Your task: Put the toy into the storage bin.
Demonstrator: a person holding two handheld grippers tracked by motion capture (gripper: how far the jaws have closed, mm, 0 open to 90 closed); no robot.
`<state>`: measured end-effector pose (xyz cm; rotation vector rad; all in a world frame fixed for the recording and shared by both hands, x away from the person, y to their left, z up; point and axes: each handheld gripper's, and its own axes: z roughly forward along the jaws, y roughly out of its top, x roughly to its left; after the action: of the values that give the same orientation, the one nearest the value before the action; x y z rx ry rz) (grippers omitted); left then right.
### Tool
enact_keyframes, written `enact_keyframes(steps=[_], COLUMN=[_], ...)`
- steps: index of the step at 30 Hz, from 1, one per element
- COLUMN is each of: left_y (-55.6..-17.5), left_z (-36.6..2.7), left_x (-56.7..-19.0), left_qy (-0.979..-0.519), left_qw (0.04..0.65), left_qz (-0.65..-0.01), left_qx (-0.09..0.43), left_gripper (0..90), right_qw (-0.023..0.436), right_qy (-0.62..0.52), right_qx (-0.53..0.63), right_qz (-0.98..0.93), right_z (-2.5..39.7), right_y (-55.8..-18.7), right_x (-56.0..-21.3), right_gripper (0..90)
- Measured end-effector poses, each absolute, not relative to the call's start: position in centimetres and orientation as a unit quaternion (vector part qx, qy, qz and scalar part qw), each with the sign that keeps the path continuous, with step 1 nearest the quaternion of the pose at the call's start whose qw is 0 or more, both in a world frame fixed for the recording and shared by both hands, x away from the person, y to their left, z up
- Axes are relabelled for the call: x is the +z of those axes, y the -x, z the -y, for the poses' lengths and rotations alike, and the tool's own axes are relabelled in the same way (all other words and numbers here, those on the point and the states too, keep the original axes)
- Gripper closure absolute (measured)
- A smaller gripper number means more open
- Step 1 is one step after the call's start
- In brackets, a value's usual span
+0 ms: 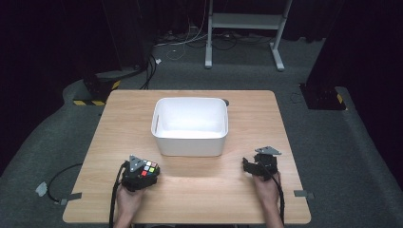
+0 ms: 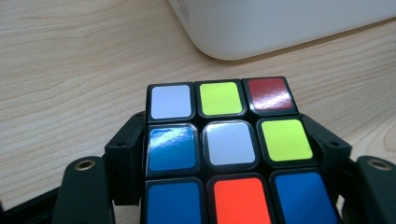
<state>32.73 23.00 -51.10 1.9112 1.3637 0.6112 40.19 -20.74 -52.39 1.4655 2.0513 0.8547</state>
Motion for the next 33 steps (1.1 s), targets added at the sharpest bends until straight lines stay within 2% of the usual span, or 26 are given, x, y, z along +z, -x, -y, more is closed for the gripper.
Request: enact_keyframes(steps=[33], left_y=[-32.6], left_z=[-23.3], left_x=[-49.9], left_qy=[-0.752], left_qw=[0.355], left_qz=[-0.507], left_qx=[0.226], left_gripper=[33.7], right_qw=[0.237], right_qy=[-0.534], right_qx=[0.312], right_qz=[-0.749], right_z=[20.7], right_y=[-40.2], right_x=[-52.4], right_gripper=[22.4])
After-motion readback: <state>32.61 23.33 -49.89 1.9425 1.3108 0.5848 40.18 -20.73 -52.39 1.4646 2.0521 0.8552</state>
